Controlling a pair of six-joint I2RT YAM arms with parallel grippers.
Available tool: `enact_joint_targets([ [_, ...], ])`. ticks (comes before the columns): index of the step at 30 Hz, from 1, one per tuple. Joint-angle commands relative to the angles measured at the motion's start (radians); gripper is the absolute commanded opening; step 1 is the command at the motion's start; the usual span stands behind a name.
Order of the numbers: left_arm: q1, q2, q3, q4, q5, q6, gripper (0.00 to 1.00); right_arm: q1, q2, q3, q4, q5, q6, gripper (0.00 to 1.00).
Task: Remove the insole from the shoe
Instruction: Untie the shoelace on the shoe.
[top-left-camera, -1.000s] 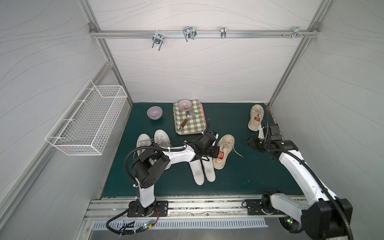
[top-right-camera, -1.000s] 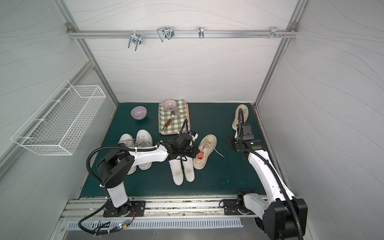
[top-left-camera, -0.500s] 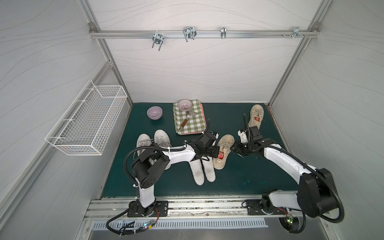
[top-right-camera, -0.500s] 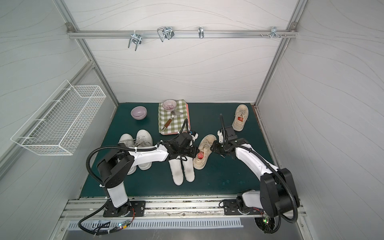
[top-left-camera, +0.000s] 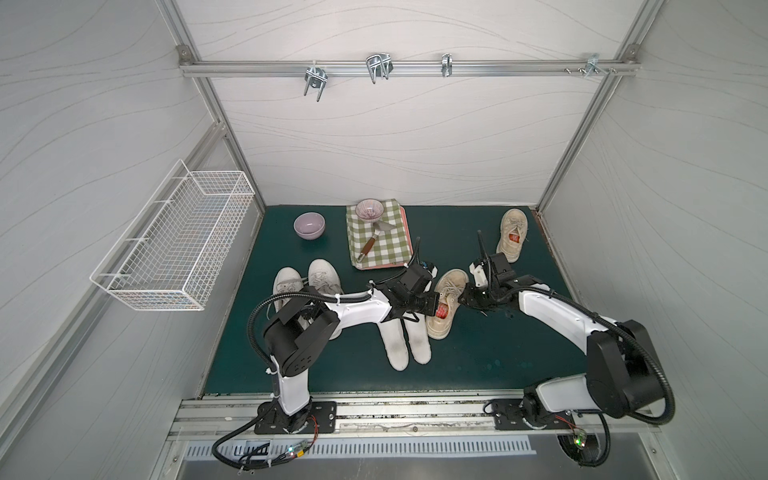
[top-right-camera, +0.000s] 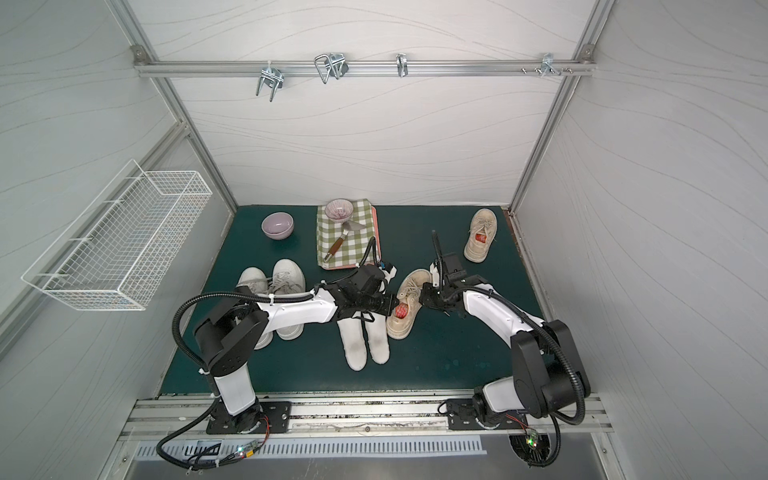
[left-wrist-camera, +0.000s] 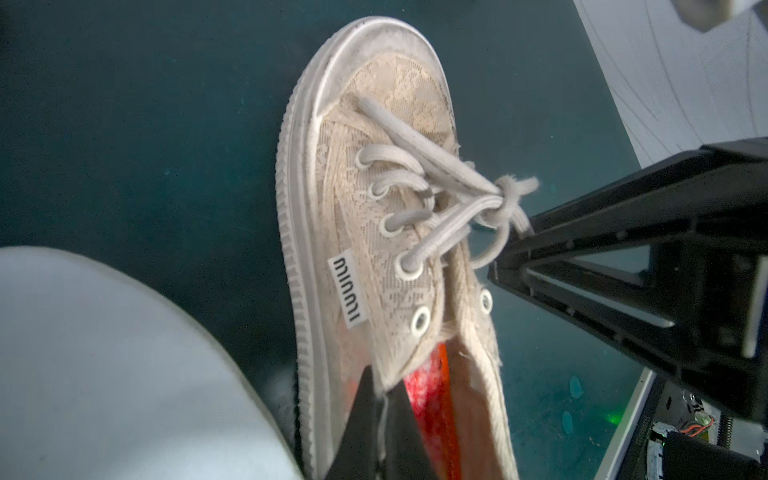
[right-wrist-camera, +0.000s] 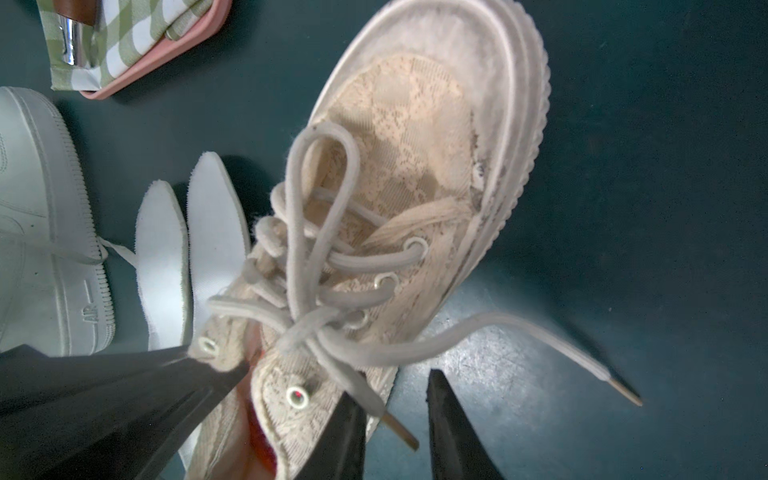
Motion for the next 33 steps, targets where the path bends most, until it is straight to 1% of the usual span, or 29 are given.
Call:
enact_joint_targets([
  [1,-0.009,-0.013,0.051,0.031,0.015,0.013,0.00,0.014,-0.002,0.033,0.008,0.009,-0.001,0.20],
  [5,-0.009,-0.013,0.056,0.017,-0.003,0.005,0.00,0.015,-0.038,0.035,-0.021,0.048,-0.003,0.05],
  [8,-0.007,-0.013,0.057,0.003,-0.015,-0.002,0.00,0.013,-0.084,0.024,-0.045,0.095,0.001,0.00],
  [12,0.005,-0.025,0.034,0.010,-0.044,-0.028,0.00,-0.020,-0.165,-0.011,-0.069,0.135,0.023,0.00],
  [16,0.035,-0.029,-0.002,0.048,-0.045,-0.075,0.00,-0.127,-0.252,-0.049,-0.088,0.103,0.056,0.00],
  [20,0.041,-0.024,-0.013,0.065,-0.045,-0.095,0.00,-0.223,-0.331,-0.056,-0.125,0.084,0.075,0.00],
  [25,0.042,-0.023,-0.015,0.065,-0.051,-0.099,0.00,-0.307,-0.403,-0.038,-0.193,0.129,0.085,0.00],
  [33,0.041,-0.020,-0.013,0.065,-0.051,-0.106,0.00,-0.329,-0.425,-0.006,-0.257,0.236,0.091,0.00],
])
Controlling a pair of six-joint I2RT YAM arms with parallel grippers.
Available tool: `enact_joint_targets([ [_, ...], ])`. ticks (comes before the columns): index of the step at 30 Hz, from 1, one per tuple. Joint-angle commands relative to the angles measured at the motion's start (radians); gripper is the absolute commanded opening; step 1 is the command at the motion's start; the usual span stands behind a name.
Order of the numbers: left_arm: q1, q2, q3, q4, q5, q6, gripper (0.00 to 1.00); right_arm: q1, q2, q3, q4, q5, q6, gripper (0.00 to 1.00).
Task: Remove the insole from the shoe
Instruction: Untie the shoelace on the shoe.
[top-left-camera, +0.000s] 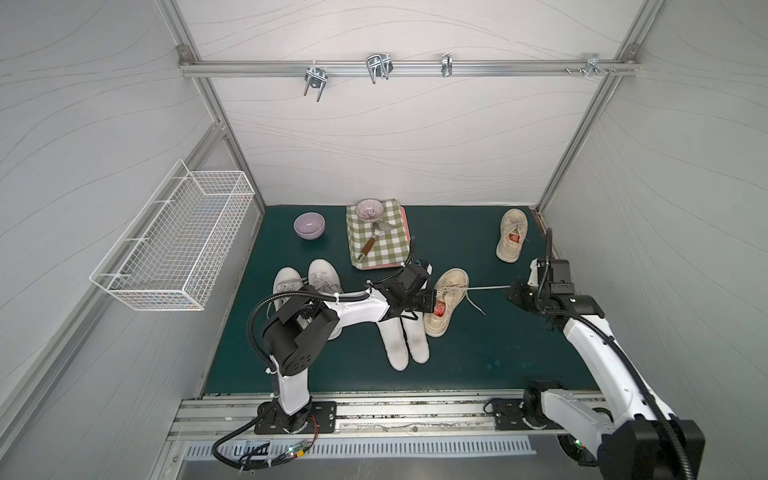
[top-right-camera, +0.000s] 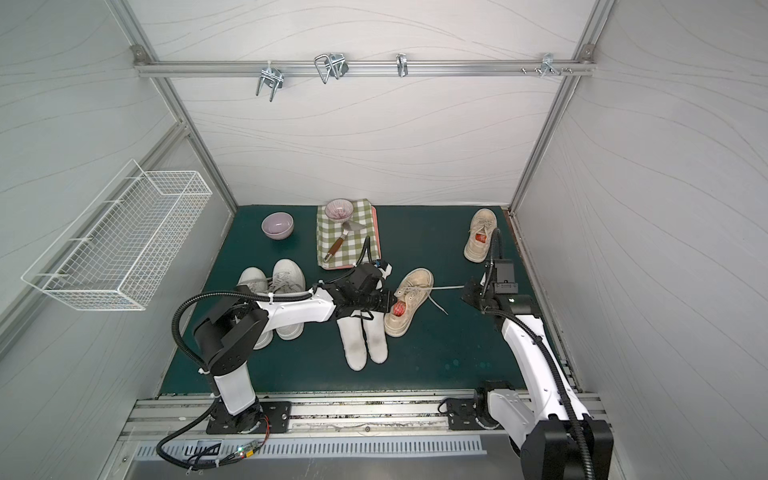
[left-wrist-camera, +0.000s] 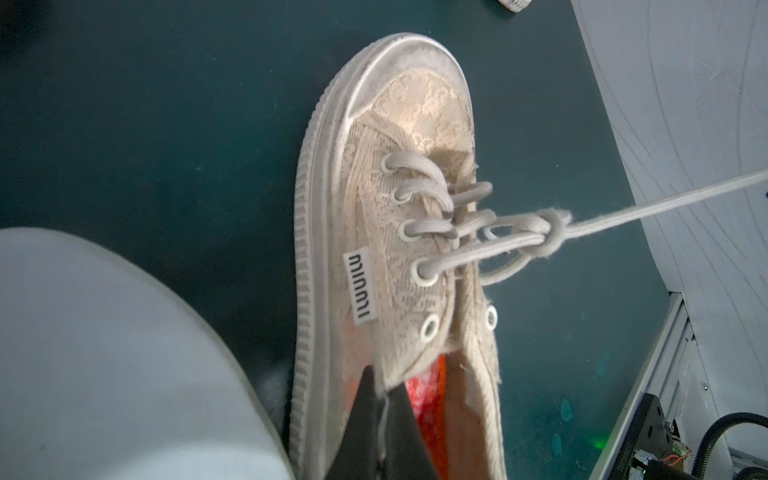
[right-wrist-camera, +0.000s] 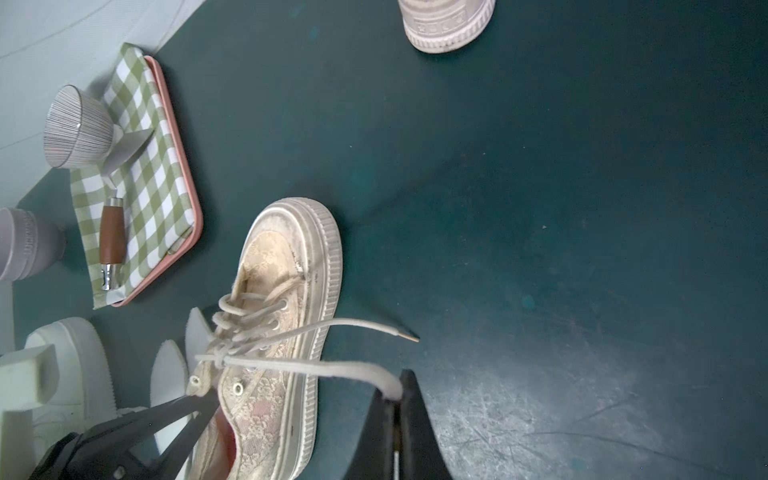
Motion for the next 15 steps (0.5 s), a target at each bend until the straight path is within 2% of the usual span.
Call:
enact_joint_targets([
  [1,0.009,-0.019,0.003,0.037,-0.031,-0.019,0.00,-0.010,-0.018,0.037,-0.069,0.080,0.010,0.00],
  [15,0.010,0.006,0.022,0.025,-0.028,-0.027,0.00,-0.018,-0.053,0.083,-0.120,0.163,0.015,0.00],
])
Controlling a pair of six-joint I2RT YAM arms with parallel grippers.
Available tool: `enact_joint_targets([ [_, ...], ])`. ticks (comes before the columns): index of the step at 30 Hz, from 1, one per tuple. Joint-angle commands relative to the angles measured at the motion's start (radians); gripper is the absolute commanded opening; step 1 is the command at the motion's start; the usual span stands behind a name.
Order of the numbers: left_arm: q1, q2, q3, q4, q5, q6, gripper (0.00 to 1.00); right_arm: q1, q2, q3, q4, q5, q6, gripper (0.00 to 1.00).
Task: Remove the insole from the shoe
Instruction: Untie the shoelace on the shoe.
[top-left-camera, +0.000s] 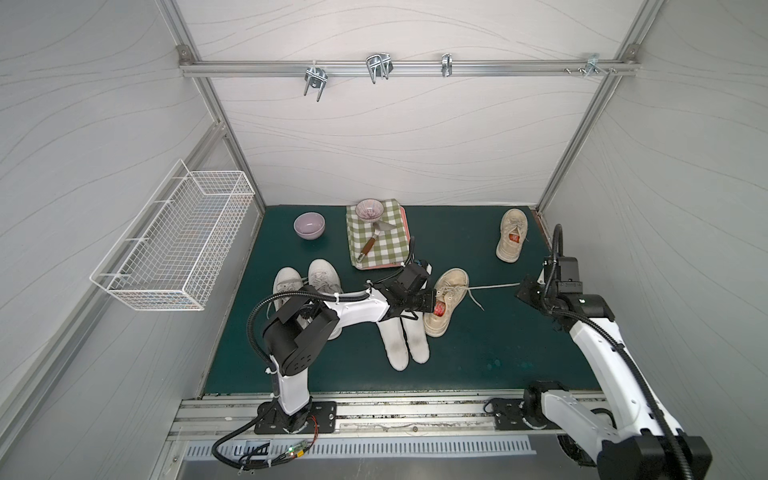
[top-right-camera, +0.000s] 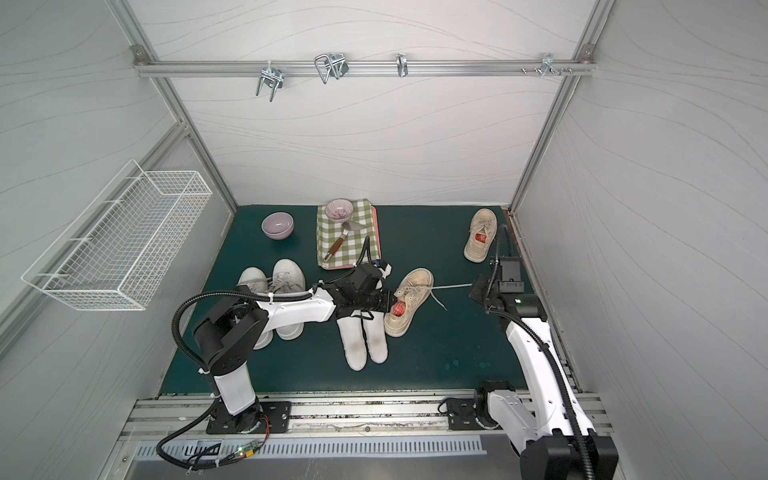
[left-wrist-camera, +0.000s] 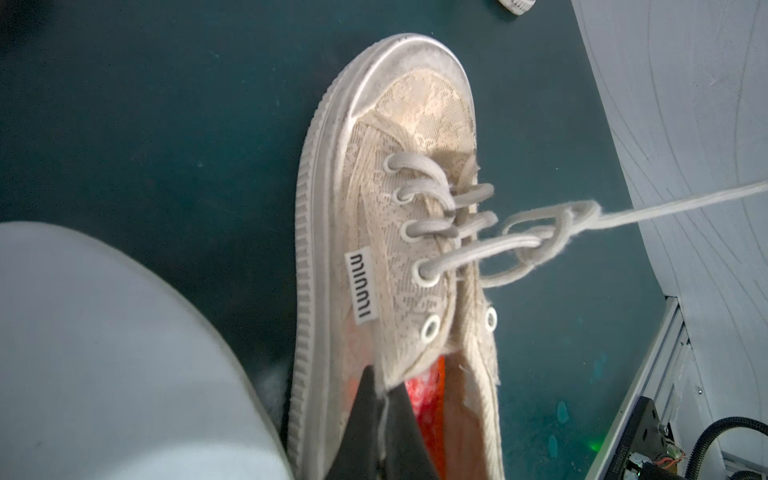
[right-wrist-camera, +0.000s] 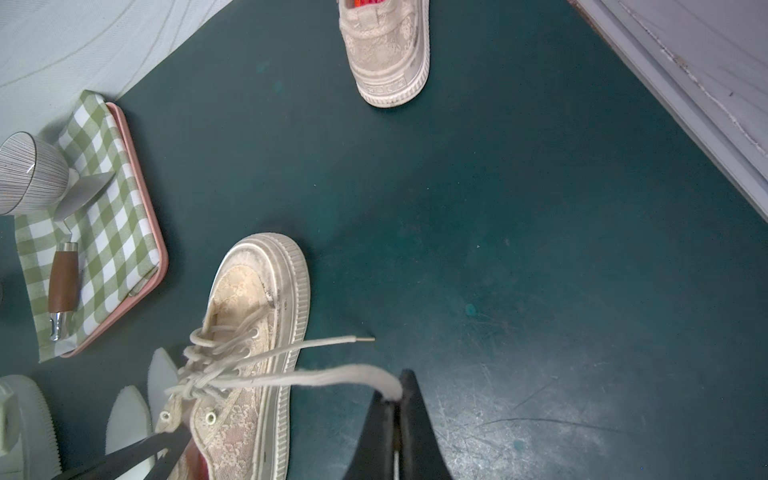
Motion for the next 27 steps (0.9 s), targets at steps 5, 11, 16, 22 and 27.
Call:
enact_joint_targets([
  [5,0.005,-0.001,0.038,0.024,-0.005,0.008,0.00,0.021,-0.003,0.003,0.002,-0.019,-0.033,0.48],
  [11,-0.033,0.000,0.083,0.013,0.024,0.053,0.00,0.293,0.078,0.029,0.041,0.084,-0.111,0.80],
  [16,-0.063,0.007,0.111,0.002,0.028,0.060,0.00,0.436,0.203,0.043,0.122,0.072,-0.130,0.82],
  [22,-0.086,0.007,0.118,0.001,0.031,0.051,0.00,0.480,0.336,0.057,0.192,0.069,-0.134,0.82],
  [27,-0.113,0.003,0.113,0.006,0.037,0.050,0.00,0.483,0.404,0.059,0.223,0.088,-0.105,0.80],
])
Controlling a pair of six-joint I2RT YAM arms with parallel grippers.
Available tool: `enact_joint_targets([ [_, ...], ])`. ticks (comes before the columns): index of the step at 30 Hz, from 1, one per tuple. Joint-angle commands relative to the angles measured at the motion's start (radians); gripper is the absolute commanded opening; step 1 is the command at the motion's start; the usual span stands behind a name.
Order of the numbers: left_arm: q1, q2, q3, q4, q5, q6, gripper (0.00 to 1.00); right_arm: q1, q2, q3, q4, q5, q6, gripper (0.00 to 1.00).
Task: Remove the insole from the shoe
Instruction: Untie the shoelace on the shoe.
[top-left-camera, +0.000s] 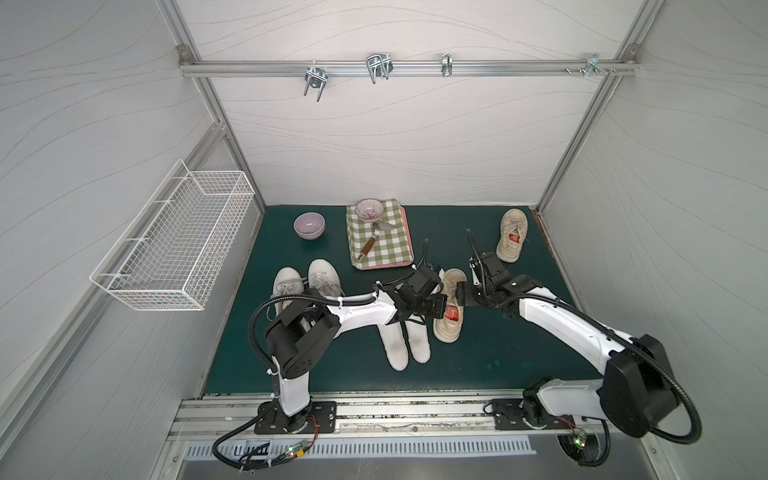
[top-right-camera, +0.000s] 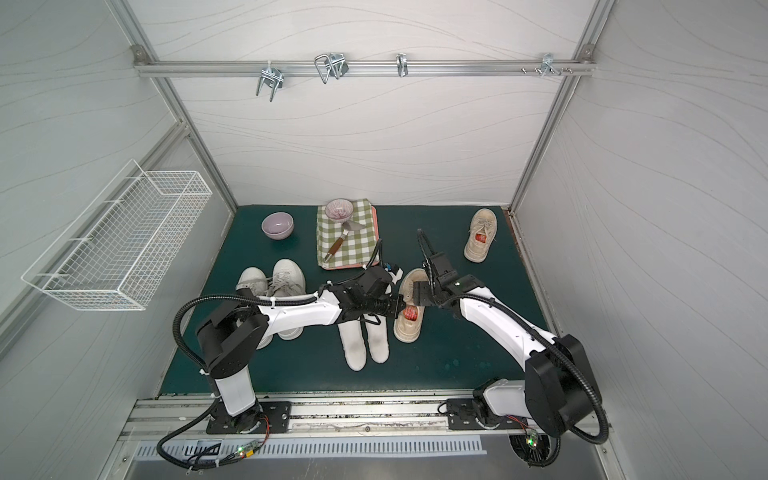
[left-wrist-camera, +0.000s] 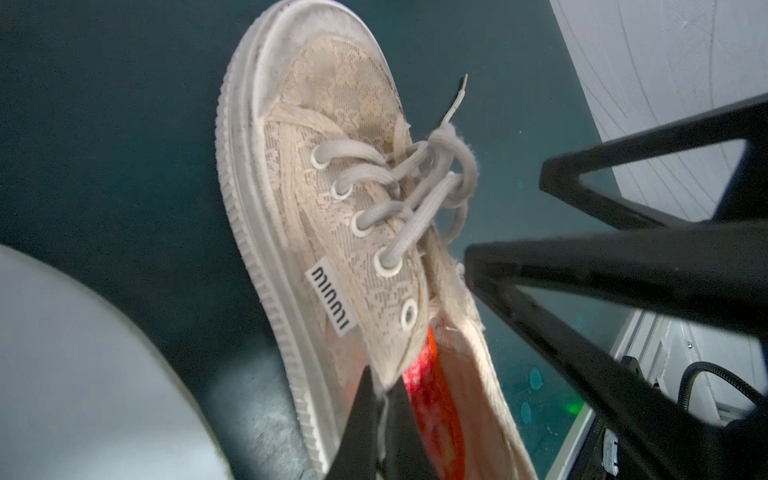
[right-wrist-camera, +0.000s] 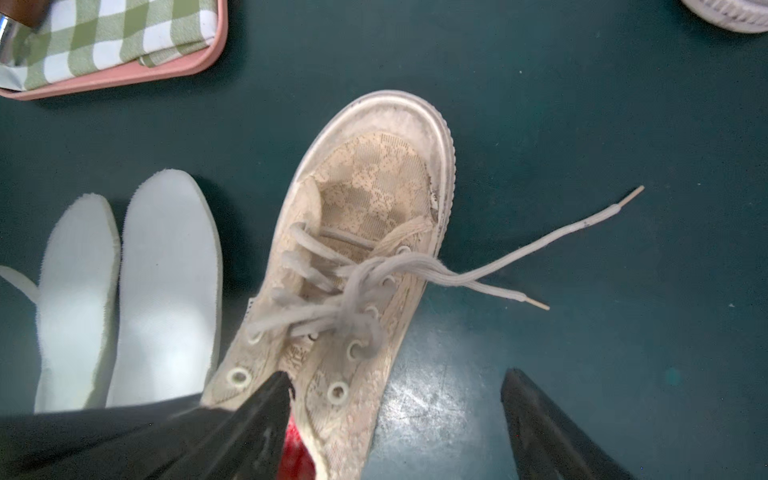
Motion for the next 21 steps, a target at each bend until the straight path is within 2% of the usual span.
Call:
enact_joint_targets([
  [1,-0.025,-0.001,0.050,0.067,0.021,0.006,0.00,0.007,0.036,0.024,0.043,0.038,0.016,0.79],
  [11,-0.049,-0.011,0.042,0.074,0.028,0.007,0.00,0.005,0.100,0.009,0.104,0.106,0.057,0.76],
  [17,-0.063,-0.017,0.037,0.086,0.043,0.007,0.00,-0.001,0.119,-0.018,0.162,0.137,0.125,0.88],
  [21,-0.069,-0.027,0.013,0.118,0.060,-0.011,0.00,-0.058,0.121,-0.023,0.232,0.055,0.195,0.93],
])
